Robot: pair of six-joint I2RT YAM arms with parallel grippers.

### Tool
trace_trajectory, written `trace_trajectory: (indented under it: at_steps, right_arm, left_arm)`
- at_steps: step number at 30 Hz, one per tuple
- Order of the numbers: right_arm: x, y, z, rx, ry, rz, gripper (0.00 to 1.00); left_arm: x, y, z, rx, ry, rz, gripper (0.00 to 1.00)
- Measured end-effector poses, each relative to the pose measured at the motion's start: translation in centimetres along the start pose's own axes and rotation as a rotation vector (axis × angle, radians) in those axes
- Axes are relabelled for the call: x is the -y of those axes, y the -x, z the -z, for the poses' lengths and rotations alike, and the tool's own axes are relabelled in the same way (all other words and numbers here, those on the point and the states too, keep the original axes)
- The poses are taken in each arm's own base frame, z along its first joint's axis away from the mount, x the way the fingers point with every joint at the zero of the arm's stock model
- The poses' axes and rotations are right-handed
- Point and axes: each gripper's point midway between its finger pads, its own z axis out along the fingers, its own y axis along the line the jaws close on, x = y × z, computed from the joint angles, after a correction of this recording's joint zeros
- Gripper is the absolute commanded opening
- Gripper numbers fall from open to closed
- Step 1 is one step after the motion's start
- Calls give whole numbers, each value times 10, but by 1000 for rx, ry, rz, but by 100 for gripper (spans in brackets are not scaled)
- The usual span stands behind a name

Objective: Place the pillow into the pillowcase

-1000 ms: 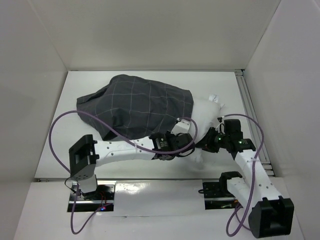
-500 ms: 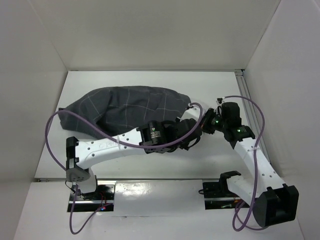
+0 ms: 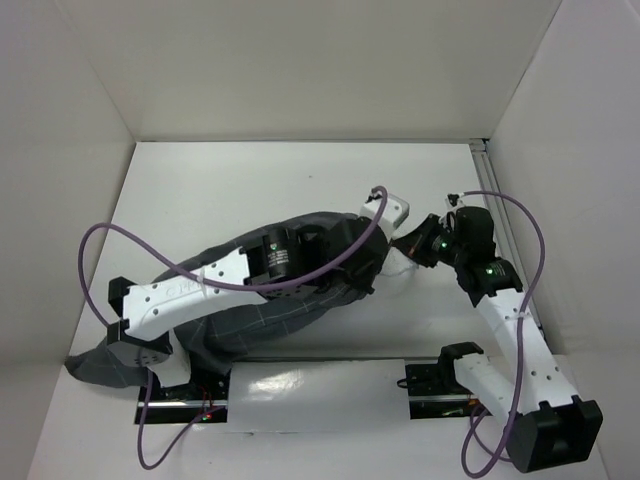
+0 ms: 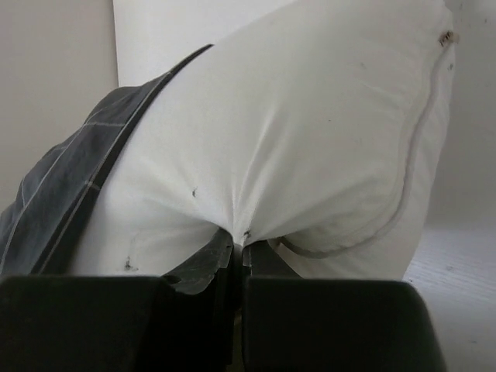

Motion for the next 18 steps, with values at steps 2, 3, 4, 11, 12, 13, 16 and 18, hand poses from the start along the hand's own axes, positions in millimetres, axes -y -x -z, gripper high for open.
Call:
trace_trajectory:
  at_steps: [2,3,4,11,12,13,16,18]
  right_arm:
    - [0,-1,5,-3,-14,0,0]
    - [-4,1,9,6,-10,8,0]
    - [-5,2,13,11,-15,14,0]
    - [-22,-2,63,28,-49,48,0]
    - [-26,-3,71,28,-47,52,0]
    - [-29,-4,76,26,-46,51,0]
    - [-33,-10,87,16,-42,34,0]
    - [-29,-15,84,-7,-53,3,0]
  left_arm:
    - [-6,11,2,10,-7,24,0]
    - [-9,16,3,18,-8,35,0]
    - [-13,22,5,27,-6,47,0]
    - [-10,65,29,98,-89,83,0]
    - [-8,72,31,108,-108,90,0]
    - [-6,79,31,116,-125,97,0]
    - [-3,95,15,119,-181,122,0]
    - [-8,99,-13,88,-211,152,0]
